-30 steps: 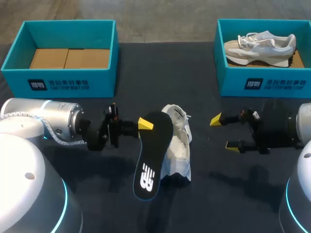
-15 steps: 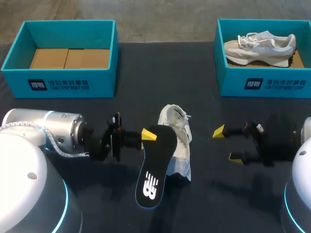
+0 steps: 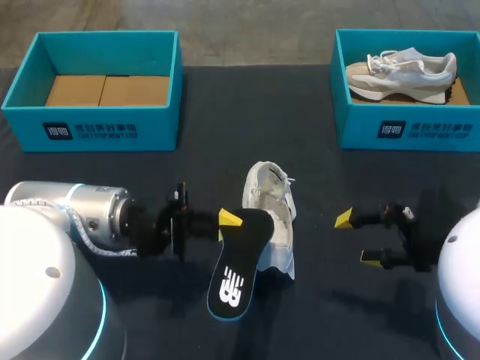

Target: Take the shoe out of the shoebox, open the shoe tongue, remove and reinsert the insole, then place the shoe into the shoebox

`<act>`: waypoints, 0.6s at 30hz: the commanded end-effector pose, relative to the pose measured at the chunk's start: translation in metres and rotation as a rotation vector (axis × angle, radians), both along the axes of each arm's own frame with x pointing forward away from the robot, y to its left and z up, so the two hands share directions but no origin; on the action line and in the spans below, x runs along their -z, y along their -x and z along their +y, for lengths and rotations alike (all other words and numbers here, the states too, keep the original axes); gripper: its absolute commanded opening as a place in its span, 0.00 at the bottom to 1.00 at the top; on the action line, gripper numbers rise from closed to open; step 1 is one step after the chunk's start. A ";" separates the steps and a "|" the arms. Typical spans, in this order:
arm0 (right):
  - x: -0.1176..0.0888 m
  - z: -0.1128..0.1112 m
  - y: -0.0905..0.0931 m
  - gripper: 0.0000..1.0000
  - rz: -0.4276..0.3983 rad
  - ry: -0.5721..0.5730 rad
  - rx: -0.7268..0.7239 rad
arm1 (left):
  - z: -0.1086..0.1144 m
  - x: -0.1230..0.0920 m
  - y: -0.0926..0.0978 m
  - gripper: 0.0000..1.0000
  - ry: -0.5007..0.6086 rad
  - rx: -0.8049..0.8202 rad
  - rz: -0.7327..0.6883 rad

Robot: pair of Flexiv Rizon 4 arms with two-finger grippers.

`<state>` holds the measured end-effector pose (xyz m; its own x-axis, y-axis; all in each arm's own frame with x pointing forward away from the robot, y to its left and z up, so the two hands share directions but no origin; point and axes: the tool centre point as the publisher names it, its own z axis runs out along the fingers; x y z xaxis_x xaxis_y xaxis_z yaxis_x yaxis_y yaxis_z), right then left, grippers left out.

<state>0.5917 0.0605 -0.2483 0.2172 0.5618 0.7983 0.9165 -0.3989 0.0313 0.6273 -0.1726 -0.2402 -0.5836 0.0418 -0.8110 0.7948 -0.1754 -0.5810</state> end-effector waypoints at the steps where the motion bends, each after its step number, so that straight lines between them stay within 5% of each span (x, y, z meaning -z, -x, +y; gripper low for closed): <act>1: 0.001 0.000 0.016 1.00 0.002 0.005 0.005 | -0.004 0.008 0.007 0.00 0.001 0.003 0.010; 18: 0.032 0.023 0.014 1.00 0.050 -0.028 -0.046 | -0.019 0.033 0.012 0.00 0.014 0.029 0.022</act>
<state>0.5656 0.0709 -0.2710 0.2243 0.5410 0.8105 0.9319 -0.3624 -0.0160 0.6119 -0.1852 -0.2681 -0.6005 0.0507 -0.7980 0.7771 -0.1981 -0.5973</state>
